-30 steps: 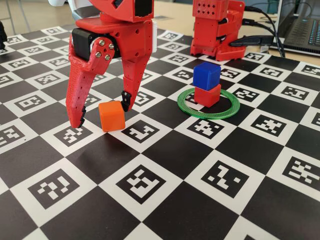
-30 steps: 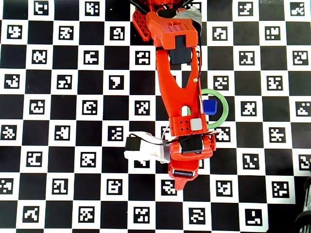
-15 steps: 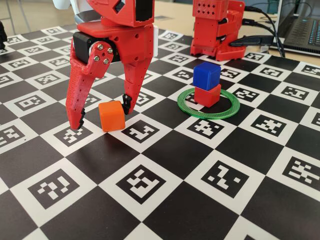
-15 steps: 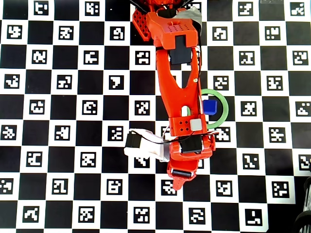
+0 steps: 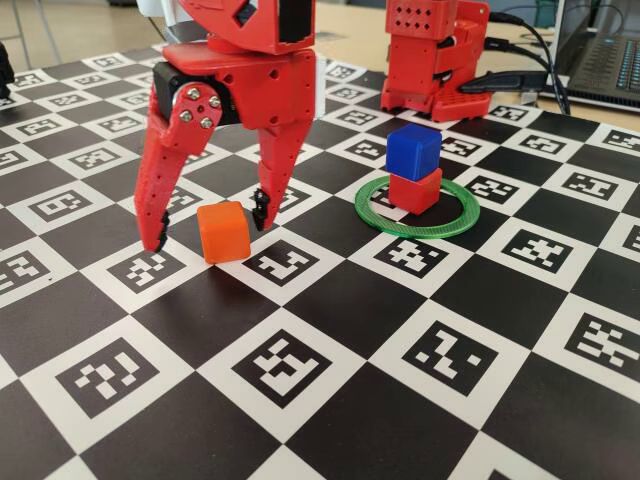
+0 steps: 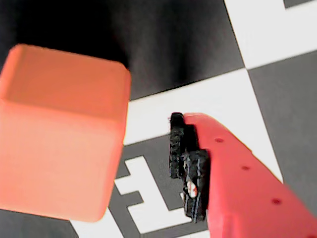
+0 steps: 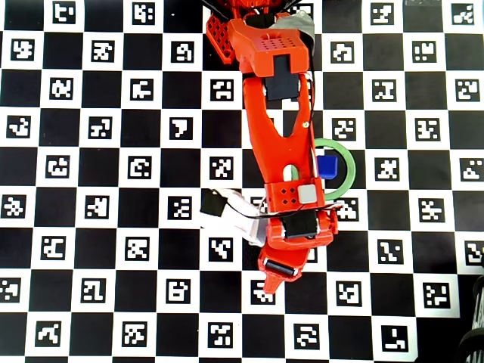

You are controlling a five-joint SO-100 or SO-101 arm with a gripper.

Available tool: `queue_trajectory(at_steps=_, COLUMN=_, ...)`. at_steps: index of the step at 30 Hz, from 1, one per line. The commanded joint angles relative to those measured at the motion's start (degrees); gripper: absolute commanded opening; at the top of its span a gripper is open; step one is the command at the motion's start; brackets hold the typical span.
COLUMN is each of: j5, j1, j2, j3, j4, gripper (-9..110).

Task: Grab the red cube then put it in the green circle then put the blue cube on top and finally the orange cube on top

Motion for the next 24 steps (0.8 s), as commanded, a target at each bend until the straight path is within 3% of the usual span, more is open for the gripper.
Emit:
queue_trajectory(at_steps=1, j5=1.93, j1=-0.70, j2=2.20, j3=-2.11, j4=0.53, gripper=39)
queue_trajectory(at_steps=24, j5=8.35, j1=1.14, j2=1.85, j3=-1.93, j4=-3.08, gripper=39)
